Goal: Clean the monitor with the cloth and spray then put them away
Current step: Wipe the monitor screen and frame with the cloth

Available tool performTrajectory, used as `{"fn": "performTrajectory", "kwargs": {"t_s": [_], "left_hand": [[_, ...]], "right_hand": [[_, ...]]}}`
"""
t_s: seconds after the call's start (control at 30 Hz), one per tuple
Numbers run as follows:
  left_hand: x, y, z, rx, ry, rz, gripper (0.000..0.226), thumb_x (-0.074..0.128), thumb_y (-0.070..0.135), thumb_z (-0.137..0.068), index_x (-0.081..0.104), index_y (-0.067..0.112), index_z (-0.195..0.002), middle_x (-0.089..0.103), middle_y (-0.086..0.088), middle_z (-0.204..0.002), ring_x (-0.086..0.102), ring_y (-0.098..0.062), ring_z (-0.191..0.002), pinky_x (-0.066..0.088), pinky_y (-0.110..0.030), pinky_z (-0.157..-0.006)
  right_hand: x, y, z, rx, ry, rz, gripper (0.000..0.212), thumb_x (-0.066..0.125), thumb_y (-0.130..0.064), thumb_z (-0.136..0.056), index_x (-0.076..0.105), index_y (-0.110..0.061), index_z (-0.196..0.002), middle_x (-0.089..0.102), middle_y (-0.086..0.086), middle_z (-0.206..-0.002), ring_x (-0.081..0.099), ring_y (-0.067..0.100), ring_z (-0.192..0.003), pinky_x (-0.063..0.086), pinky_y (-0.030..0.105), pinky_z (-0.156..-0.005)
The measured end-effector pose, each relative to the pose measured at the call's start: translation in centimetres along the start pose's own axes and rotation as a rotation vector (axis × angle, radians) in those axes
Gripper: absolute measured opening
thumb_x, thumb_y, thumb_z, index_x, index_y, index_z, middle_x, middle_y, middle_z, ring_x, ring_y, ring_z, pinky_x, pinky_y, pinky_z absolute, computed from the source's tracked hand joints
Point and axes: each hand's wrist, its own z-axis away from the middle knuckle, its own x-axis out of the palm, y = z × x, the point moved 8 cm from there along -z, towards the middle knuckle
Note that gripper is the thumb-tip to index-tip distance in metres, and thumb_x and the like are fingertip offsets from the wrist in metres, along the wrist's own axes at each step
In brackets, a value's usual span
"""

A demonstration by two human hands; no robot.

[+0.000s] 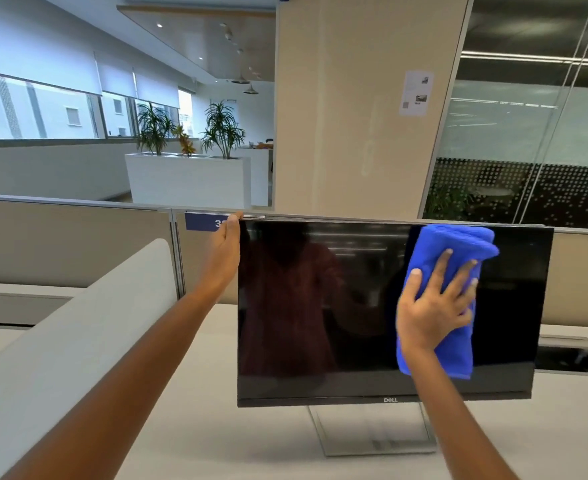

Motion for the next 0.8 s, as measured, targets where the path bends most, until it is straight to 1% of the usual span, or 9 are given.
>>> {"fn": "performTrajectory", "kwargs": {"t_s": [0.1, 0.27, 0.3, 0.37, 0.43, 0.47, 0.53, 0.67, 0.8], "left_hand": [[-0.2, -0.4, -0.4, -0.007, -0.012, 0.055, 0.047, 0.018, 0.038, -0.099, 0.038, 0.019, -0.138, 0.039, -0.008, -0.146, 0.032, -0.024, -0.138, 0.025, -0.047, -0.116], [-0.1, -0.3, -0.4, -0.007, -0.005, 0.136, 0.048, 0.019, 0.040, -0.098, 0.044, 0.019, -0.134, 0.046, -0.006, -0.141, 0.040, -0.022, -0.133, 0.028, -0.044, -0.115], [-0.1, -0.3, -0.4, -0.014, -0.002, 0.155, 0.047, 0.020, 0.041, -0.098, 0.048, 0.022, -0.130, 0.050, -0.006, -0.136, 0.044, -0.021, -0.129, 0.030, -0.043, -0.113], [-0.1, -0.4, -0.4, -0.023, 0.014, 0.177, 0.041, 0.021, 0.043, -0.097, 0.058, 0.032, -0.111, 0.060, -0.006, -0.120, 0.055, -0.020, -0.116, 0.038, -0.040, -0.107], [-0.4, -0.2, -0.3, -0.013, 0.027, 0.171, 0.040, 0.021, 0.045, -0.097, 0.061, 0.037, -0.095, 0.065, -0.003, -0.107, 0.060, -0.014, -0.100, 0.044, -0.035, -0.097], [-0.4, -0.2, -0.2, -0.004, 0.021, 0.167, 0.044, 0.020, 0.045, -0.097, 0.062, 0.035, -0.097, 0.065, -0.003, -0.107, 0.060, -0.013, -0.099, 0.044, -0.034, -0.097], [-0.5, -0.2, -0.3, 0.006, 0.009, 0.141, 0.052, 0.017, 0.048, -0.096, 0.061, 0.026, -0.112, 0.064, -0.006, -0.116, 0.058, -0.019, -0.110, 0.041, -0.039, -0.104], [-0.5, -0.4, -0.5, -0.006, 0.001, 0.059, 0.062, 0.012, 0.052, -0.094, 0.049, 0.018, -0.131, 0.053, -0.011, -0.135, 0.047, -0.026, -0.126, 0.032, -0.046, -0.111], [0.3, -0.8, -0.3, -0.015, -0.087, 0.034, 0.059, 0.005, 0.048, -0.094, 0.029, 0.023, -0.142, 0.034, -0.009, -0.149, 0.031, -0.029, -0.138, 0.020, -0.050, -0.116]], "right_hand": [[1.5, -5.8, 3.6, -0.103, 0.007, 0.028, 0.052, 0.038, -0.040, -0.092, 0.042, -0.018, -0.139, 0.038, 0.020, -0.145, 0.041, 0.043, -0.128, 0.040, 0.055, -0.087], [3.4, -14.4, 8.9, -0.236, -0.078, -0.012, 0.053, 0.039, -0.043, -0.088, 0.045, -0.023, -0.136, 0.043, 0.014, -0.144, 0.047, 0.041, -0.125, 0.041, 0.054, -0.088], [3.6, -15.8, 10.0, -0.278, -0.088, -0.021, 0.053, 0.038, -0.044, -0.087, 0.045, -0.024, -0.136, 0.044, 0.012, -0.143, 0.048, 0.040, -0.124, 0.041, 0.052, -0.089], [4.2, -18.3, 12.4, -0.385, -0.103, -0.021, 0.053, 0.038, -0.044, -0.086, 0.045, -0.026, -0.135, 0.044, 0.008, -0.143, 0.049, 0.037, -0.123, 0.038, 0.047, -0.089], [4.6, -19.7, 14.2, -0.479, -0.118, 0.003, 0.053, 0.038, -0.044, -0.086, 0.044, -0.027, -0.136, 0.043, 0.005, -0.143, 0.044, 0.036, -0.124, 0.039, 0.045, -0.088], [4.7, -19.9, 14.6, -0.508, -0.116, 0.015, 0.053, 0.039, -0.044, -0.086, 0.044, -0.027, -0.136, 0.044, 0.004, -0.143, 0.041, 0.035, -0.124, 0.043, 0.045, -0.086], [4.5, -19.6, 14.5, -0.578, -0.083, 0.021, 0.052, 0.041, -0.044, -0.085, 0.047, -0.028, -0.134, 0.048, 0.002, -0.141, 0.038, 0.033, -0.123, 0.048, 0.044, -0.082], [3.3, -16.6, 11.7, -0.736, -0.013, 0.033, 0.048, 0.044, -0.050, -0.086, 0.054, -0.030, -0.129, 0.052, -0.002, -0.137, 0.044, 0.025, -0.118, 0.043, 0.041, -0.080], [1.7, -9.8, 5.8, -0.606, 0.053, 0.110, 0.053, 0.043, -0.051, -0.087, 0.050, -0.026, -0.133, 0.049, 0.005, -0.140, 0.042, 0.034, -0.128, 0.040, 0.052, -0.093]]}}
